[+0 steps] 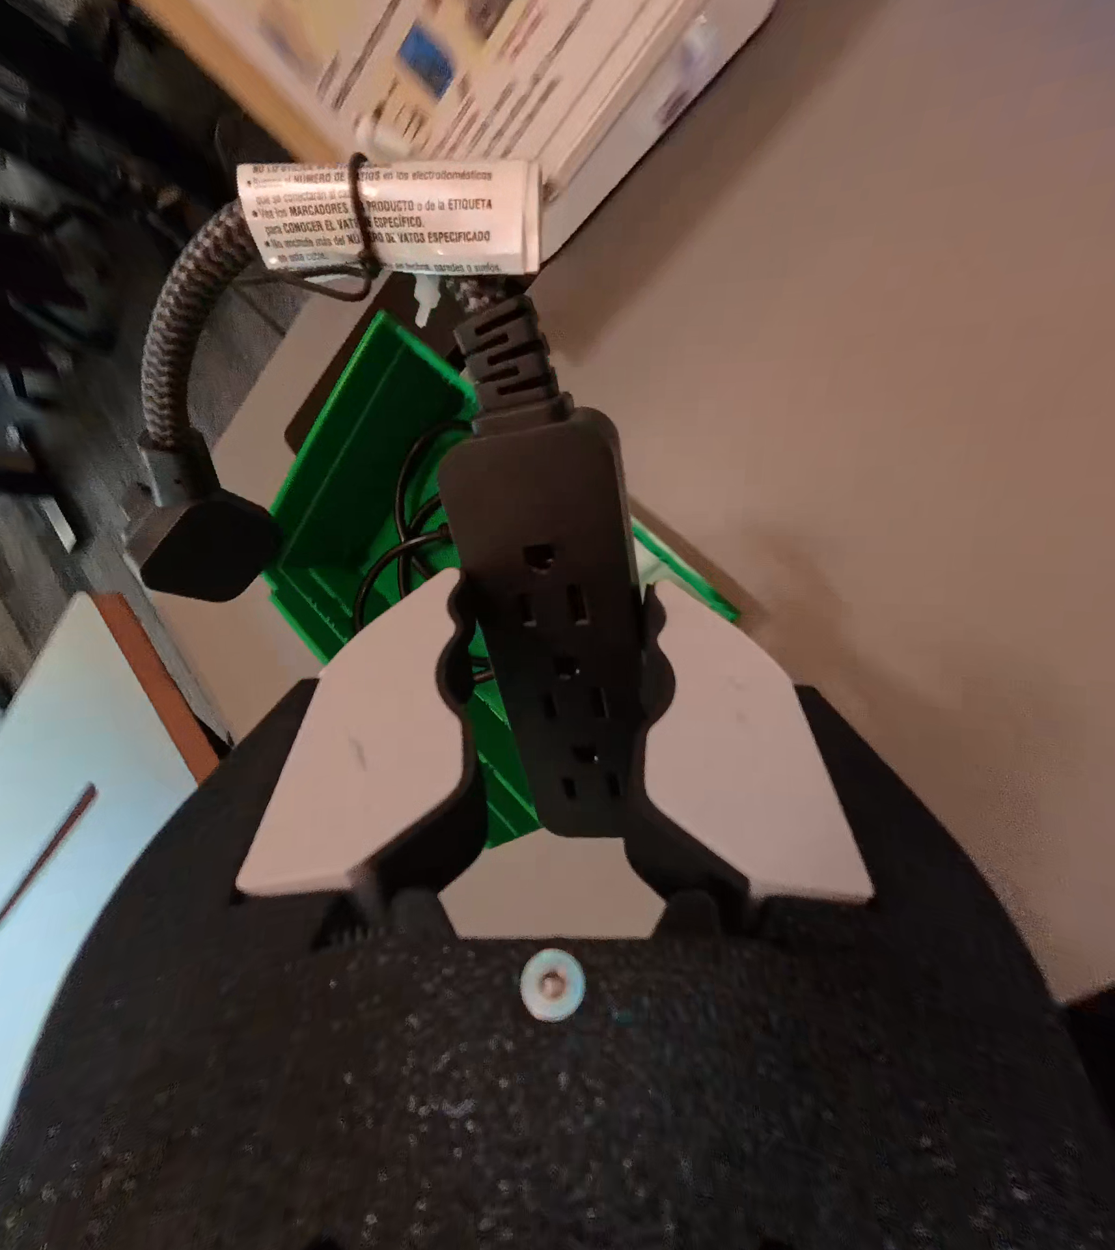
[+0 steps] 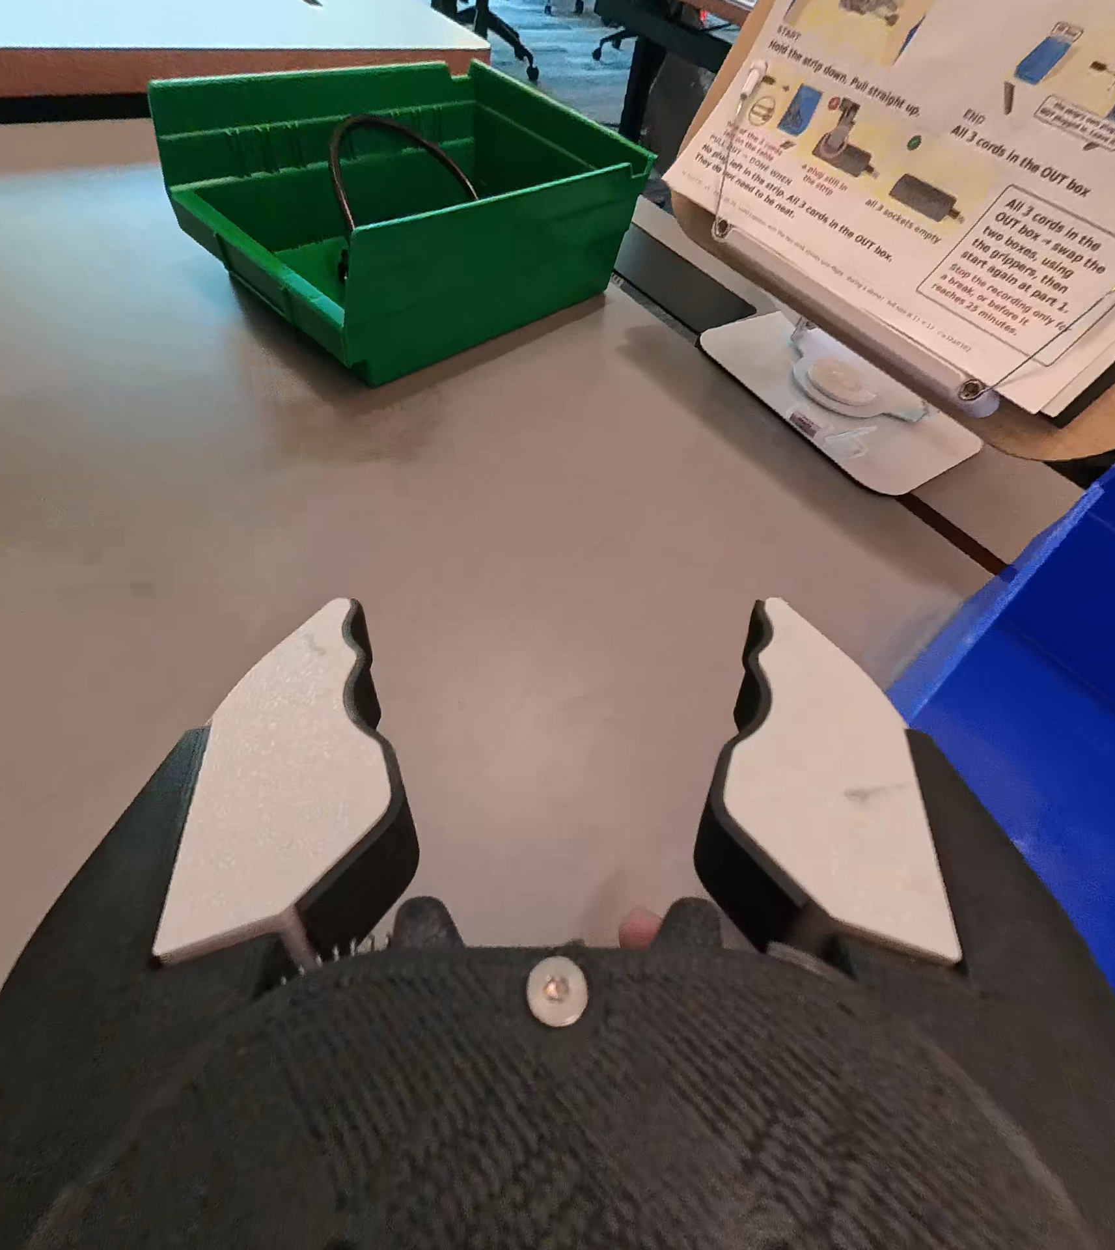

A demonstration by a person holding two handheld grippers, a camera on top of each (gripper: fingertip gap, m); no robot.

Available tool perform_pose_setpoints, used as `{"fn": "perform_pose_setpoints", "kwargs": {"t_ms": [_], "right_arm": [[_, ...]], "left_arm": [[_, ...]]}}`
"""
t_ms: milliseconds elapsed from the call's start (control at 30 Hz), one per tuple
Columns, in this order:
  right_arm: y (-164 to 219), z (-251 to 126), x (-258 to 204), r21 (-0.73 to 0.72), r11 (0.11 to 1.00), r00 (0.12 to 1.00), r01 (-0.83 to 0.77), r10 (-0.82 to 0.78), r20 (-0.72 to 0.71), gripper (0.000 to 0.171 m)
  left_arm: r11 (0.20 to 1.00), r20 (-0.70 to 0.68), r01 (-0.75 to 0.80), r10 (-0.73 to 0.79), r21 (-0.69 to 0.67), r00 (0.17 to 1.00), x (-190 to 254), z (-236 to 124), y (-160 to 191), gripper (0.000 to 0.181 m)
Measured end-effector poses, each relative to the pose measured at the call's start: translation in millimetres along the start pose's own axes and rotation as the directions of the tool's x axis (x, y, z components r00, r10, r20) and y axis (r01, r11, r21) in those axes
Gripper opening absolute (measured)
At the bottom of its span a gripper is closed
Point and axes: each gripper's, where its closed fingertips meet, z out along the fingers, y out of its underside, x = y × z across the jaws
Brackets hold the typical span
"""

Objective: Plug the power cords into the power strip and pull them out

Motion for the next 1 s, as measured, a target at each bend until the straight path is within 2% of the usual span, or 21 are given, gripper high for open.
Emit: {"fn": "perform_pose_setpoints", "kwargs": {"t_ms": [33, 167, 267, 400, 533, 633, 733, 1000], "right_arm": [[-1, -2, 2, 0.008, 1.000, 1.000, -0.002, 0.002, -0.006, 0.105], [-12, -17, 5, 0.063, 0.998, 1.000, 0.006, -0.007, 0.012, 0.108], [-22, -34, -1, 0.124, 0.991, 0.997, 0.045, -0.053, 0.061, 0.110], [-36, -59, -21, 0.225, 0.964, 0.975, 0.140, -0.174, 0.140, 0.100], [-36, -71, -57, 0.305, 0.943, 0.935, 0.138, -0.225, 0.273, 0.091], [-11, -62, -82, 0.245, 0.945, 0.895, 0.216, -0.292, 0.338, 0.089], [20, -49, -91, 0.158, 0.952, 0.871, 0.264, -0.305, 0.384, 0.087], [56, -33, -75, 0.062, 0.971, 0.888, 0.231, -0.237, 0.394, 0.081]], "left_arm": [[0.999, -0.011, -0.047, 0.047, 0.010, 0.999, 11, -12, -6, 0.046], [0.967, -0.121, -0.250, 0.254, 0.047, 0.960, 74, -44, -19, 0.047], [0.917, -0.213, -0.392, 0.399, 0.074, 0.892, 131, -46, -16, 0.047], [0.844, -0.260, -0.530, 0.530, 0.076, 0.807, 192, -18, 1, 0.047], [0.768, -0.321, -0.634, 0.625, 0.089, 0.712, 251, 26, 24, 0.046], [0.731, -0.417, -0.669, 0.654, 0.135, 0.631, 296, 57, 42, 0.046], [0.681, -0.472, -0.716, 0.688, 0.158, 0.551, 321, 82, 56, 0.046], [0.668, -0.526, -0.708, 0.697, 0.228, 0.488, 349, 107, 51, 0.046]]}}
